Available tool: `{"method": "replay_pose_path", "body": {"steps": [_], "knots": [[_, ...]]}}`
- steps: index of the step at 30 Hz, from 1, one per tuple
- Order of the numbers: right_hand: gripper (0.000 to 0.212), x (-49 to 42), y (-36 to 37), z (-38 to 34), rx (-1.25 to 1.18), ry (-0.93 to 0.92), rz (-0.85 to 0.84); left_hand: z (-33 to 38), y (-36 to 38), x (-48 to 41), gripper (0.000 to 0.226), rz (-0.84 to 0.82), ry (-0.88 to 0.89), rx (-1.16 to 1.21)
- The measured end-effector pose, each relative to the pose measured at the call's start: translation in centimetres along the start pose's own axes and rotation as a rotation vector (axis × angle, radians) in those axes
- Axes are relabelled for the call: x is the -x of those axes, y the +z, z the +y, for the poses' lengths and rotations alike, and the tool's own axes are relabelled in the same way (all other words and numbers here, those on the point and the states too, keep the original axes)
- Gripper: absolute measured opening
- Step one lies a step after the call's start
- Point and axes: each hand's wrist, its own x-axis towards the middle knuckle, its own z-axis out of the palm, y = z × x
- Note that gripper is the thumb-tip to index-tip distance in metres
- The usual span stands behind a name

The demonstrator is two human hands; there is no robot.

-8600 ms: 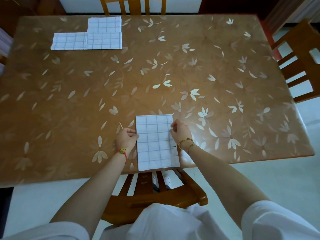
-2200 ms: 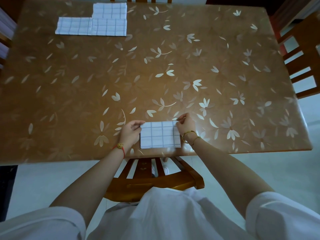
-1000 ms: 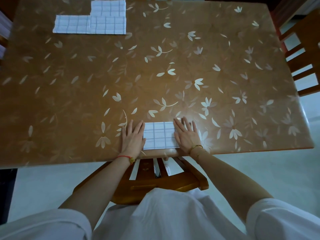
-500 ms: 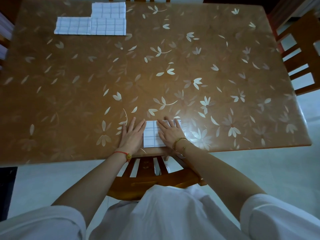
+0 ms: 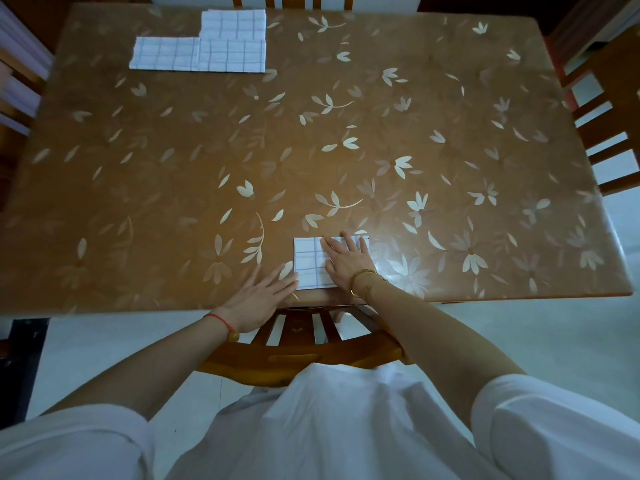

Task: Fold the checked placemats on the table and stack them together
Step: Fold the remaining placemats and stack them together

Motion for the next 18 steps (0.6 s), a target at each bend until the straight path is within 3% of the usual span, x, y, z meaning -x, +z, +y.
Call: {"method": "replay_pose_path", "body": {"steps": [5, 9, 14, 18], "knots": [[0.057, 0.2, -0.1, 0.0, 0.019, -0.009, -0.005, 1.1, -0.9, 0.9, 0.061, 0.014, -0.026, -0.037], [0.059, 1.5, 0.2, -0.3, -0.027, -0.040, 0.113, 2.8, -1.3, 0.6, 0.064, 0.081, -0.145, 0.060], [0.073, 4.4, 1.8, -2.1, 0.028, -0.239, 0.136, 4.1, -1.1, 0.1, 0.064, 0.118, -0.203, 0.103], [0.055, 5.7, 3.2, -2.7, 0.093, -0.327, 0.110, 4.5, -0.6, 0.0, 0.067, 0.088, -0.249, 0.131]]}}
